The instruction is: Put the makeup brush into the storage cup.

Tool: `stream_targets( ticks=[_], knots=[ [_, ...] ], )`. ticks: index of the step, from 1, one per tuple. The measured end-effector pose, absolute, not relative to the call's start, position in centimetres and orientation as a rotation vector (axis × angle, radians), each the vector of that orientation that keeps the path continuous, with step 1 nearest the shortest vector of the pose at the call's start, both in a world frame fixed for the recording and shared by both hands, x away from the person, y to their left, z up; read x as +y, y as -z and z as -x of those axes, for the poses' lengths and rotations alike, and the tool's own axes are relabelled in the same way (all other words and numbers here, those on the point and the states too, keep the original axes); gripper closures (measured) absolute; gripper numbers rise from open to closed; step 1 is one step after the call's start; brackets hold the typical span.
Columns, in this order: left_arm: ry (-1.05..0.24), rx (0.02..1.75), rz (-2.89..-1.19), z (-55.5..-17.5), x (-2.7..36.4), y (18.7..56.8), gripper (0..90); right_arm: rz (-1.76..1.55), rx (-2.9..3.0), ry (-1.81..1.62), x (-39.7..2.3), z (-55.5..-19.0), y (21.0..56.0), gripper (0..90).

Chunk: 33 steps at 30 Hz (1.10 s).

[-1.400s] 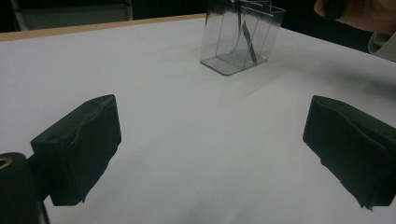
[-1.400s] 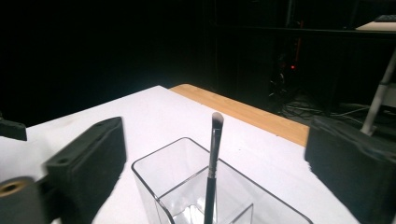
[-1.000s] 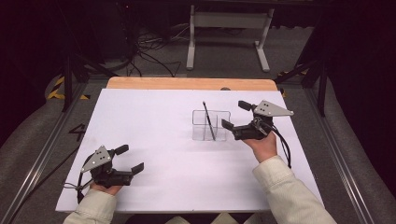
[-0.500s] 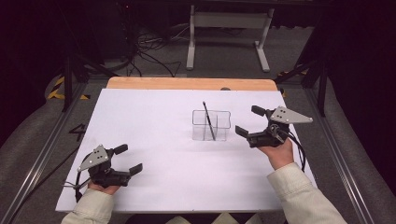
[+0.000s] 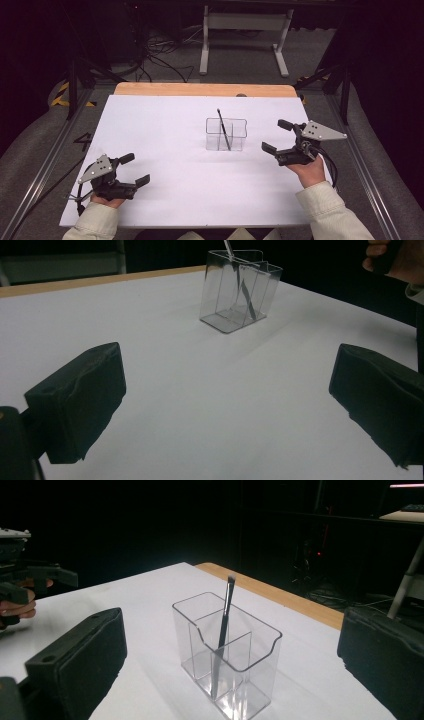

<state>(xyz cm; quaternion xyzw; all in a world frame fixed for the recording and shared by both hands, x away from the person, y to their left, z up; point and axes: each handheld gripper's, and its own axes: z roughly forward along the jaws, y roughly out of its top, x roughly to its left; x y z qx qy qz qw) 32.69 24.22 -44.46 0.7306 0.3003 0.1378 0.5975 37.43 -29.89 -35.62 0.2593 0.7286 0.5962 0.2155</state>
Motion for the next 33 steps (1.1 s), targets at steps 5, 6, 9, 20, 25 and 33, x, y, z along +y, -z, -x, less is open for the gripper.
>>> stream_targets(
  ticks=[5,6,9,20,25,33],
  knots=[
    [-0.313,0.692,-1.692,-32.6,24.5,44.2,2.3,-0.726,2.024,-1.641,-30.5,-36.9,36.4,0.0],
    [-0.311,0.689,-1.692,-32.6,24.6,44.2,2.3,-0.732,2.029,-1.642,-30.7,-36.8,36.6,0.0],
    [-0.312,0.684,-1.692,-32.6,24.7,44.2,2.3,-0.743,2.031,-1.635,-31.2,-36.5,37.2,0.0],
    [-0.286,0.650,-1.685,-32.4,25.2,44.1,2.2,-0.774,2.014,-1.667,-33.0,-35.4,39.1,0.0],
    [-0.282,0.649,-1.678,-32.4,25.2,44.3,2.2,-0.791,2.013,-1.668,-33.3,-35.0,40.2,0.0],
    [-0.273,0.638,-1.672,-32.1,25.1,44.6,1.5,-0.820,1.984,-1.692,-34.0,-34.8,41.8,0.0]
  ],
)
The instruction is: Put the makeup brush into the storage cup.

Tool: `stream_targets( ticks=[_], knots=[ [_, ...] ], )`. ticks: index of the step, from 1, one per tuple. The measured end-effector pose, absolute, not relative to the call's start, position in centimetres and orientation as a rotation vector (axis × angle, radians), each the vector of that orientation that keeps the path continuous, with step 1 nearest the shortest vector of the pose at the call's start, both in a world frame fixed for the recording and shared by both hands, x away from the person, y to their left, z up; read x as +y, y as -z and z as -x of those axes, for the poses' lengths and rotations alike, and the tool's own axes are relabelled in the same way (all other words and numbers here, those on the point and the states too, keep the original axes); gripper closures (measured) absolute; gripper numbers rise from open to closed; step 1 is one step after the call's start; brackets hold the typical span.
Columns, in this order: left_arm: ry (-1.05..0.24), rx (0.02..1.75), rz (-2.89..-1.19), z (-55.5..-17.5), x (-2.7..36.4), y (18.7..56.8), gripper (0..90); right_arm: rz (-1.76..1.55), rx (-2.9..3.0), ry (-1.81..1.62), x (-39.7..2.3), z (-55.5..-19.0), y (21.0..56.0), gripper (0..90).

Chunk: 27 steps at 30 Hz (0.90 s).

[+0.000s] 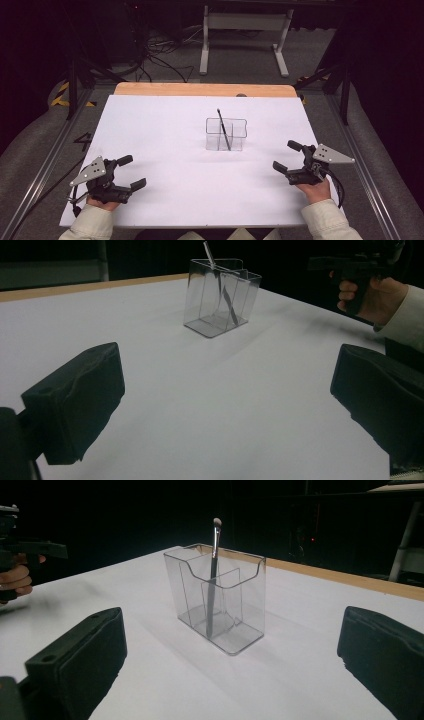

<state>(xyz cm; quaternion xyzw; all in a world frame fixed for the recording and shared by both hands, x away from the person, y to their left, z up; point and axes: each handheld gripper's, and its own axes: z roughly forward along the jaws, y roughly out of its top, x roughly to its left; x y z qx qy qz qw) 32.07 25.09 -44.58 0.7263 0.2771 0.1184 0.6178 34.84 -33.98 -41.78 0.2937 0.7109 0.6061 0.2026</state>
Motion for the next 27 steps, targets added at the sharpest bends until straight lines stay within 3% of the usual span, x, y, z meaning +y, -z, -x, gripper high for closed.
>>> stream_targets(
  ticks=[27],
  knots=[
    [-0.309,0.684,-1.618,-32.5,25.4,46.2,0.8,-0.868,1.985,-1.633,-34.3,-34.4,45.3,0.0]
  ],
)
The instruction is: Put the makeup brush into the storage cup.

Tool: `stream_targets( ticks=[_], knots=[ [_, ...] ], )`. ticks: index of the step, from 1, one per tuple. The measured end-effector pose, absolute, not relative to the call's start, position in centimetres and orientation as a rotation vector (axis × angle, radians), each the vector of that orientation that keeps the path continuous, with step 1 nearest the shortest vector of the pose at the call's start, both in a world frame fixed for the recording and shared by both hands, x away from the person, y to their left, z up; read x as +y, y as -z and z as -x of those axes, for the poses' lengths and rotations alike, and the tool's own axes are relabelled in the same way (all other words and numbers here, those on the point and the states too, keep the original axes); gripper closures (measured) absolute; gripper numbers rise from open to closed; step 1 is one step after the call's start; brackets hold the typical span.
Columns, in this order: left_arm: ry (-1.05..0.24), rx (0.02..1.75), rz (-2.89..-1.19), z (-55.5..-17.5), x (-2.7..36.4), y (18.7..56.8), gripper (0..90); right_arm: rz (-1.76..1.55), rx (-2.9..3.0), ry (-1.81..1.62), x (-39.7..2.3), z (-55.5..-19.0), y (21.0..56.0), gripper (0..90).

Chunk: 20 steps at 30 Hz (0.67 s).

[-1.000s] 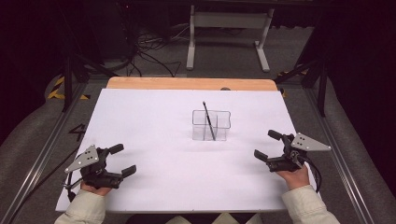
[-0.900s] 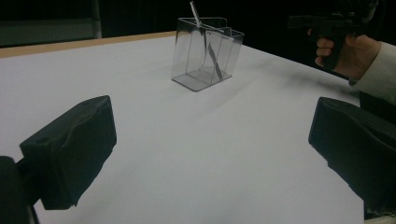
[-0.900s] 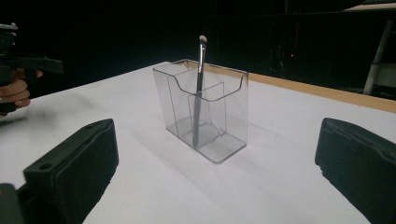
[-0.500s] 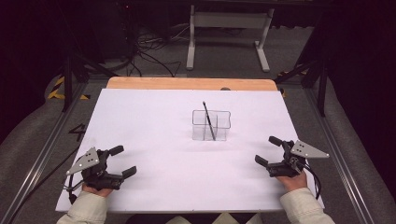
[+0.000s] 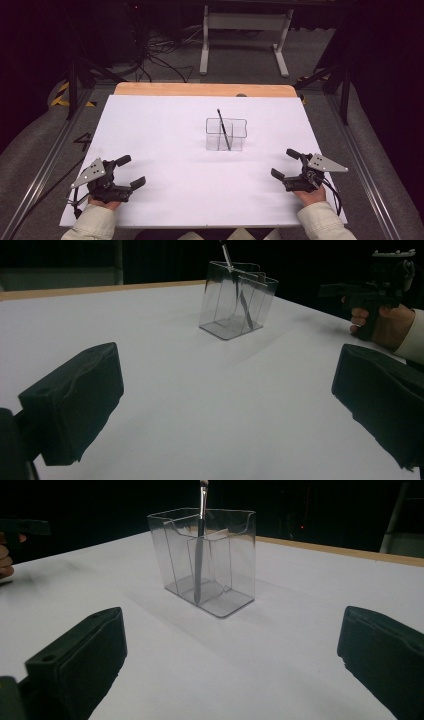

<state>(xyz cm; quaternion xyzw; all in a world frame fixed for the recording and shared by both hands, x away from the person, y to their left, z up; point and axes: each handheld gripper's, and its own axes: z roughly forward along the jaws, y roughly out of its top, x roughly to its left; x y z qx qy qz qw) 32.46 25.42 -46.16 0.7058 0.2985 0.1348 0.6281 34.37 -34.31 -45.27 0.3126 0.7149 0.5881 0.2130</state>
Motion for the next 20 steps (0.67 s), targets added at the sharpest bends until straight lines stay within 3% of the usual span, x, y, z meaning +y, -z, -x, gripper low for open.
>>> stream_targets(
  ticks=[20],
  knots=[
    [-0.310,0.695,-1.642,-32.70,25.14,46.44,2.2,-0.878,1.971,-1.624,-34.30,-34.39,45.40,0.0]
  ],
)
